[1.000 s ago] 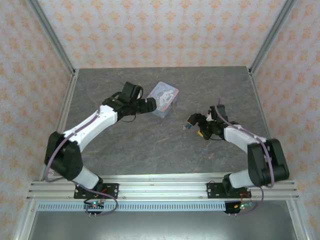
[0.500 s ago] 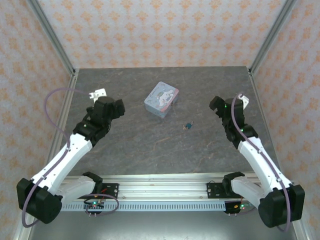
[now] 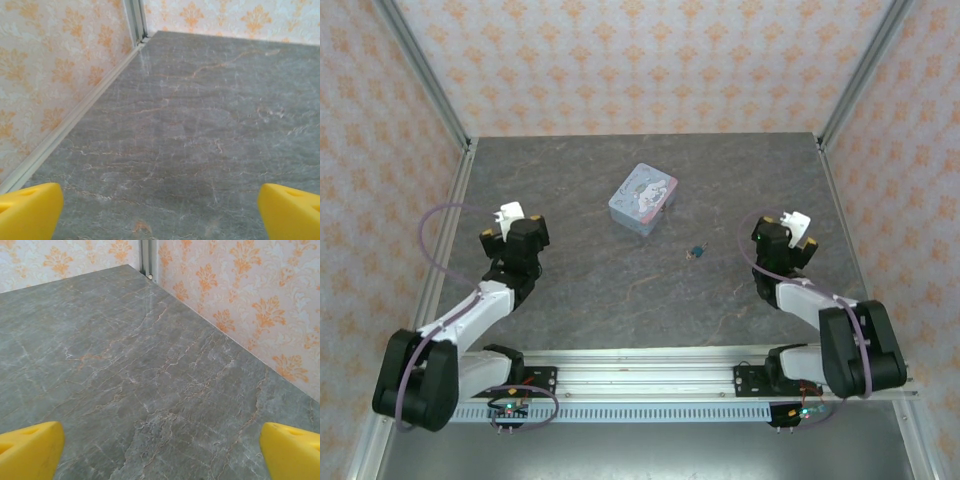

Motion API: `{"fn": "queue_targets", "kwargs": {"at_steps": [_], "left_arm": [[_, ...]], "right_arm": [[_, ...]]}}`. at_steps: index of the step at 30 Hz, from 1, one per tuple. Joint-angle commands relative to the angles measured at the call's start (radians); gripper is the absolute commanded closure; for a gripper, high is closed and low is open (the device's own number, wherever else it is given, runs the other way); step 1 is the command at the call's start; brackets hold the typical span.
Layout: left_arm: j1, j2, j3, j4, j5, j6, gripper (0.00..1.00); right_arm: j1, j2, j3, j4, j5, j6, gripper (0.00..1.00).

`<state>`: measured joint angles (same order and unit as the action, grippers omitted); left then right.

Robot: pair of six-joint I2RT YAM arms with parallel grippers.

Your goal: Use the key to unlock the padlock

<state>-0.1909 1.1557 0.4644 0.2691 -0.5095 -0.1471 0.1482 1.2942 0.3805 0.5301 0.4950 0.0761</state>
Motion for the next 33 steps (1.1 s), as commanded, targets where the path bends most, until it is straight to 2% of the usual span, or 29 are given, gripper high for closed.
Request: {"fn": "queue_targets", "kwargs": {"at_steps": [1, 4, 6, 8, 11, 15, 18, 22, 33], "left_arm": [[0.025, 0.069, -0.073, 0.303, -0.007, 0.086, 0.0], [0.066, 0.165, -0.095, 0.418, 0.066, 0.096, 0.0], [0.083, 0.235, -0.094, 0.484, 0.113, 0.104, 0.0], [0.095, 0.282, -0.075, 0.501, 0.168, 0.115, 0.0], [0.104, 0.352, -0.065, 0.547, 0.232, 0.138, 0.0], [0.128, 0.341, -0.041, 0.475, 0.334, 0.144, 0.0], [0.13, 0.345, -0.043, 0.491, 0.341, 0.147, 0.0], [0.13, 0.344, -0.041, 0.485, 0.341, 0.146, 0.0], [0.136, 0.345, -0.041, 0.481, 0.351, 0.144, 0.0]], "right_arm": [[-0.02, 0.028, -0.014, 0.151, -0.053, -0.043, 0.01], [-0.05, 0.066, -0.023, 0.224, -0.178, -0.087, 0.01], [-0.071, 0.166, -0.074, 0.428, -0.225, -0.09, 0.01], [-0.073, 0.238, -0.07, 0.486, -0.268, -0.113, 0.01], [-0.09, 0.229, 0.028, 0.273, -0.336, -0.107, 0.01], [-0.114, 0.238, 0.03, 0.276, -0.378, -0.097, 0.01], [-0.114, 0.23, 0.02, 0.285, -0.38, -0.102, 0.01], [-0.107, 0.227, 0.002, 0.317, -0.309, -0.079, 0.01], [-0.108, 0.233, 0.023, 0.284, -0.387, -0.113, 0.01]]}}
